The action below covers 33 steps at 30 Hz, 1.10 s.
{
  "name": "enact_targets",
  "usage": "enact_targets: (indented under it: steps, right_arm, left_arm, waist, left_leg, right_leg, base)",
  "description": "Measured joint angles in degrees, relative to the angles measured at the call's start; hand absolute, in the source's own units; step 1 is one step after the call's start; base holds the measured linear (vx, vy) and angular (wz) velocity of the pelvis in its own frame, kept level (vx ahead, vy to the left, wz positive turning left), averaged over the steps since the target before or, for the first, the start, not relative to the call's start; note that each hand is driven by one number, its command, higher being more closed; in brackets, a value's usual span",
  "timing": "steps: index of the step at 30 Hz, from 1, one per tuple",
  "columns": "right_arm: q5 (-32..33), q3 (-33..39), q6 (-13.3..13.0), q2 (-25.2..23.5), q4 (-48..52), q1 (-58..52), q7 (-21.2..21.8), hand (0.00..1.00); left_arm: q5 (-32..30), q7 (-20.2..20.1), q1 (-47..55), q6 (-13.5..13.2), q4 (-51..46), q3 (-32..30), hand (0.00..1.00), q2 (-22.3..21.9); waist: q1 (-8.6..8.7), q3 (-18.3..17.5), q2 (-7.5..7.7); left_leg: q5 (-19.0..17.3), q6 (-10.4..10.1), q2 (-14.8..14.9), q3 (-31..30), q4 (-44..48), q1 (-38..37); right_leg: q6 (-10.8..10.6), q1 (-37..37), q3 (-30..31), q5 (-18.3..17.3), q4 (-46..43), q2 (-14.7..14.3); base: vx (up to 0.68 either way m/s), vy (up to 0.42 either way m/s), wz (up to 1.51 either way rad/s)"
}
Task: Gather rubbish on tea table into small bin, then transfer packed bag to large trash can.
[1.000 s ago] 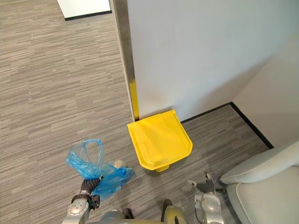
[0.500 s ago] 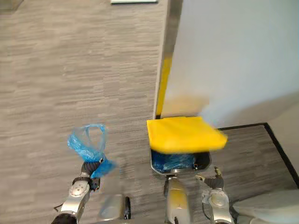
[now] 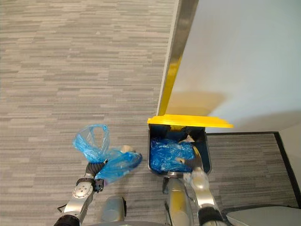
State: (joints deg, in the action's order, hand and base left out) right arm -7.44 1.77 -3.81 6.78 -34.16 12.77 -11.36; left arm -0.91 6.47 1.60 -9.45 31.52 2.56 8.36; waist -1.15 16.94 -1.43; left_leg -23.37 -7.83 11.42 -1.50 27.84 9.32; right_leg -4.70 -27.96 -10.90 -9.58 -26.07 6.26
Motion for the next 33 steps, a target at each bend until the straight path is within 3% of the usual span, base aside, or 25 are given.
enact_targets:
  steps: [3, 8, 13, 16, 21, 27, 30, 33]
  right_arm:
    - [0.0, -0.9, 0.4, 4.1, -3.9, 13.7, -1.4, 0.0]
    - [0.1, -4.5, 0.8, 10.5, -8.8, 26.3, -2.9, 0.0]
    - [3.4, -5.1, 0.7, 10.6, -9.8, 30.4, -3.5, 0.0]
    - [5.3, -5.2, 0.7, 10.6, -10.7, 33.1, -3.6, 0.0]
    - [5.4, -7.4, 1.0, 10.6, -12.0, 38.5, -3.6, 0.0]
    - [5.6, -9.7, 1.0, 10.8, -12.0, 41.9, -3.5, 0.0]
    - [5.6, -11.3, 1.0, 12.2, -11.9, 43.4, -3.4, 0.0]
    - [5.6, -11.5, 0.8, 13.7, -11.3, 46.6, -3.3, 0.0]
  left_arm:
    - [0.3, 0.0, -0.7, -0.2, -2.3, 4.1, 1.0, 0.0]
    - [2.7, 0.4, -1.6, -2.2, -5.4, 7.7, 1.0, -0.1]
    - [7.2, 1.4, -6.1, -2.8, -11.7, 14.2, 1.0, -0.3]
    - [9.2, 1.2, -10.5, -4.2, -15.6, 21.5, 1.0, -0.7]
    - [9.4, 1.0, -21.9, -5.5, -17.8, 31.4, 1.0, -5.7]
    - [8.8, 2.7, -30.7, -6.1, -12.4, 30.8, 1.0, -7.6]
    - [5.2, 4.4, -34.3, -5.7, -1.3, 28.0, 1.0, -8.0]
    - [-0.9, 6.3, -38.6, -3.2, 11.2, 21.5, 1.0, -7.7]
  waist:
    - [-0.98, 0.0, -0.05]
    - [-1.37, 0.3, -0.45]
    - [-1.32, 1.6, -2.06]
    - [-1.01, 2.6, -3.35]
    - [1.49, 5.5, -3.66]
    - [3.52, 8.0, -3.72]
    - [3.77, 8.6, -3.65]
    - [4.32, 9.7, -3.06]
  left_leg:
    - [2.4, -1.4, -0.1, -0.6, -0.6, 3.0]
    - [2.9, -2.0, 0.9, -0.7, -1.5, 3.4]
    - [2.9, -2.2, 1.5, -0.2, -1.3, 5.0]
    - [3.1, -2.4, 1.8, -0.2, -1.0, 5.0]
    - [3.4, -2.9, 1.7, -0.1, -0.8, 4.9]
    - [3.5, -3.1, 1.7, 0.3, -0.5, 4.8]
    - [3.5, -3.1, 1.6, 0.4, -0.2, 6.1]
    - [3.5, -3.2, 1.6, 0.4, 0.5, 9.2]
  right_leg:
    - [1.0, -2.3, -1.1, 0.7, -0.2, 0.0]
    - [1.9, -2.8, -1.5, 1.5, 0.5, -0.6]
    - [1.3, -3.1, -1.3, 3.5, 3.7, -1.7]
    - [1.6, -3.1, -1.3, 3.7, 3.8, -2.1]
    - [2.0, -3.3, -1.1, 3.9, 3.2, -2.0]
    - [2.1, -3.7, -0.7, 4.0, 2.4, -1.9]
    - [2.3, -5.1, -0.4, 4.1, 2.3, -1.9]
    - [2.7, -7.9, -0.4, 4.5, 2.4, -2.1]
  base:
    - [-0.01, -0.083, 0.17]
    - [-0.03, -0.071, 0.01]
    - [-0.07, -0.035, -0.07]
    - [-0.01, -0.016, -0.03]
    - [0.01, 0.002, -0.01]
    - [0.02, 0.0, -0.02]
    - [0.0, -0.016, -0.04]
    - [-0.02, -0.046, -0.03]
